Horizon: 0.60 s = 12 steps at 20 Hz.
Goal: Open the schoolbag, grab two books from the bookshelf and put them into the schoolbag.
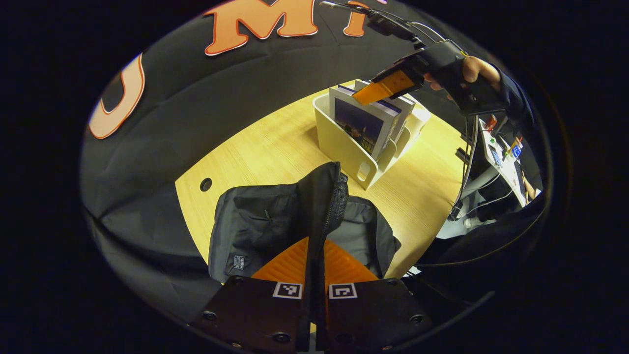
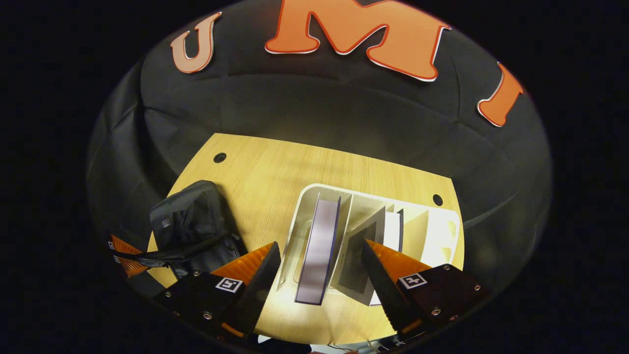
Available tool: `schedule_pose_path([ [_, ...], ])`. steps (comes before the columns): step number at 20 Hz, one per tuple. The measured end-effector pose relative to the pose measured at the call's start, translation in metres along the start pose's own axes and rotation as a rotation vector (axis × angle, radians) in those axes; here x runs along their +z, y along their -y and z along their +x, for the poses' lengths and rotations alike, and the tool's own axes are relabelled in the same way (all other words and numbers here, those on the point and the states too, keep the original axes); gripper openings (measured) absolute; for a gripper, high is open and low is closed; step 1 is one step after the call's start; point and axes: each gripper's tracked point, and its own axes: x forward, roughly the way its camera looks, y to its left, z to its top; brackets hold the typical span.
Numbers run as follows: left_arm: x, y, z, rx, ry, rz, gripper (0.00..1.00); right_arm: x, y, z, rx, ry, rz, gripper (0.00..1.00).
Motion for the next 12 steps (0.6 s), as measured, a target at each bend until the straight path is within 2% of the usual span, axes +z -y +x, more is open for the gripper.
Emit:
schedule_pose_path([
  [5,0.002,-0.007,0.006,-0.035,-0.022,-0.011,0.06,-0.004,-0.009,0.032,0.010,-0.140,0.030,0.96],
  [6,0.002,-0.006,0.006,-0.041,-0.025,-0.004,0.06,-0.008,-0.010,0.038,-0.001,-0.171,0.039,0.82],
  [7,0.003,-0.006,0.005,-0.045,-0.024,0.011,0.06,-0.013,-0.009,0.044,-0.013,-0.200,0.041,0.87],
  [8,0.005,-0.007,0.006,-0.048,-0.025,0.024,0.06,-0.016,-0.008,0.048,-0.033,-0.223,0.046,0.79],
  [11,0.006,-0.007,0.007,-0.070,-0.024,0.051,0.05,-0.029,-0.009,0.060,-0.078,-0.280,0.087,0.66],
  [12,0.006,-0.007,0.008,-0.074,-0.022,0.061,0.05,-0.032,-0.011,0.062,-0.081,-0.298,0.114,0.57],
])
